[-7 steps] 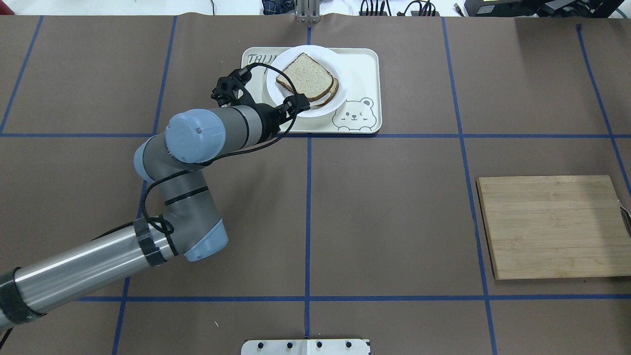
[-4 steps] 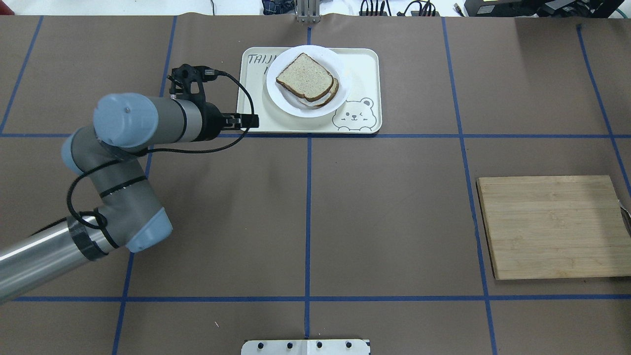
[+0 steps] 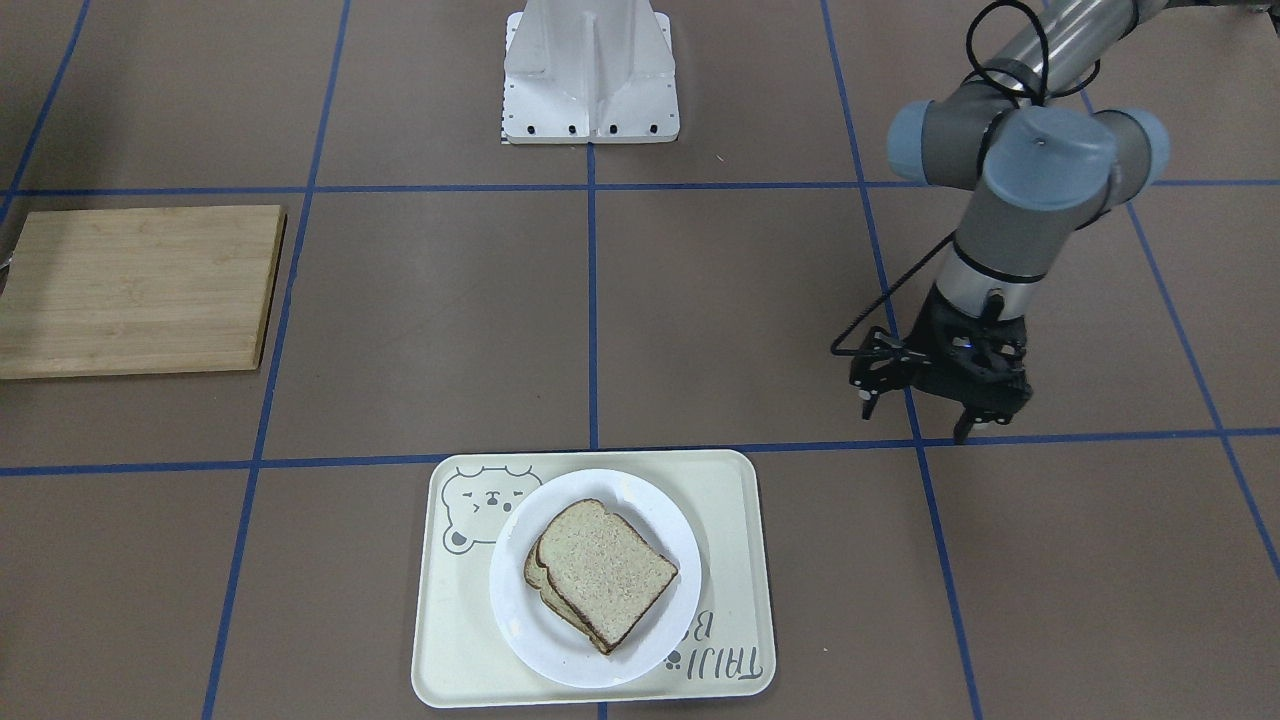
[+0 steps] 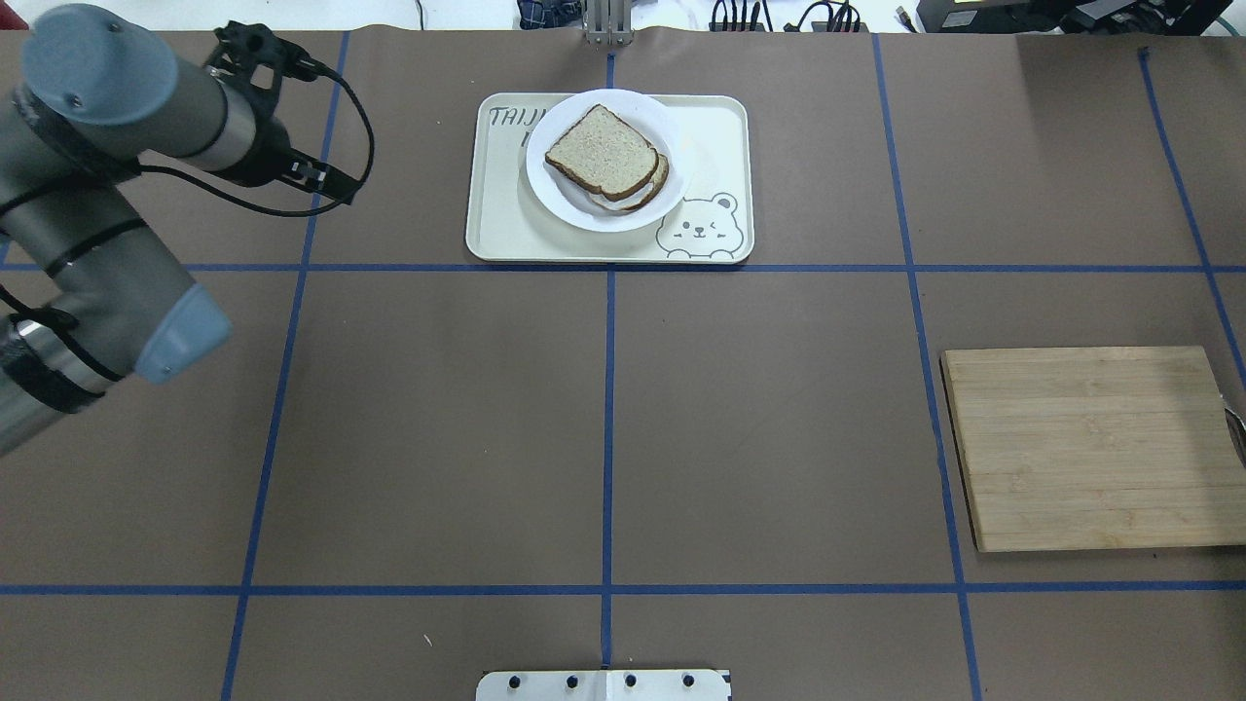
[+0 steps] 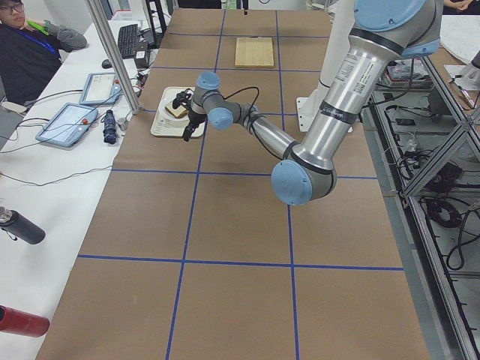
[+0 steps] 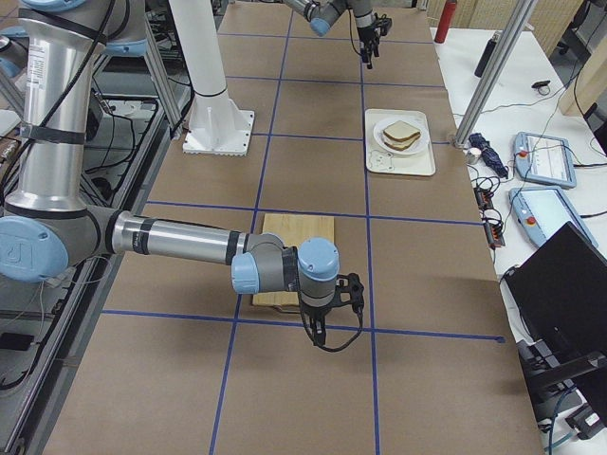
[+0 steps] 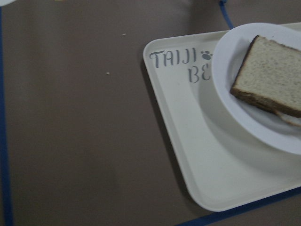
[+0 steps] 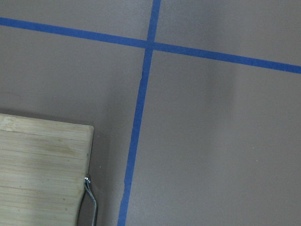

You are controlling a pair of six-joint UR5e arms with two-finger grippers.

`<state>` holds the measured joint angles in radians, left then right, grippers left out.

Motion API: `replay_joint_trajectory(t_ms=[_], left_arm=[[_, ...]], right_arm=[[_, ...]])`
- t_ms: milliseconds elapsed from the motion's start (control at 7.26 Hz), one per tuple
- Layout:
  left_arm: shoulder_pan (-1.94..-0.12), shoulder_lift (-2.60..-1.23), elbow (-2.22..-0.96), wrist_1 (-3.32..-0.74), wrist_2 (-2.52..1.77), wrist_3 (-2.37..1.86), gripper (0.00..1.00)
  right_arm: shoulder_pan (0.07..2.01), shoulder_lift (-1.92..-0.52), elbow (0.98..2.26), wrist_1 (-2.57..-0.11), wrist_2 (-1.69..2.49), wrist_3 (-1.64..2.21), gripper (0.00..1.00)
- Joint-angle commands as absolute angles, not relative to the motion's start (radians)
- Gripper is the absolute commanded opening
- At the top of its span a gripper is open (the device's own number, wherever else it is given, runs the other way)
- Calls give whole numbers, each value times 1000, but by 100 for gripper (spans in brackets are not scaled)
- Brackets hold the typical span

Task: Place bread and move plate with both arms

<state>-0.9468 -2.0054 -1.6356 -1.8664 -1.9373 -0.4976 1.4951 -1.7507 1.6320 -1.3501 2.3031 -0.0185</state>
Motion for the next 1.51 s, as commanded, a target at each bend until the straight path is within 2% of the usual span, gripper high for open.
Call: replay_joint_trajectory(t_ms=[0, 275, 689, 964, 1102, 1377], left_arm=[[-1148, -1904, -1620, -1751, -2137, -152, 98], [-1290, -1840, -1611, -1635, -2172, 45, 98], [-1330, -1743, -1520, -1657, -2166, 43, 98], [-1463, -1668, -1545, -1649, -2177, 38, 98], [-1539, -1643, -1598, -1640, -2184, 40, 98], [-1543, -1597, -1638, -1632, -2189, 46, 98]], right_arm=[[1494, -1752, 1629, -1350, 2303, -18, 100], [1494, -1752, 1626, -1348, 2303, -18, 100], [1494, -1755, 1626, -1347, 2299, -20, 100], [1496, -1759, 1628, -1347, 2299, -20, 100], [1496, -1759, 1628, -1347, 2299, -20, 100], [1494, -1759, 1628, -1345, 2301, -20, 100]])
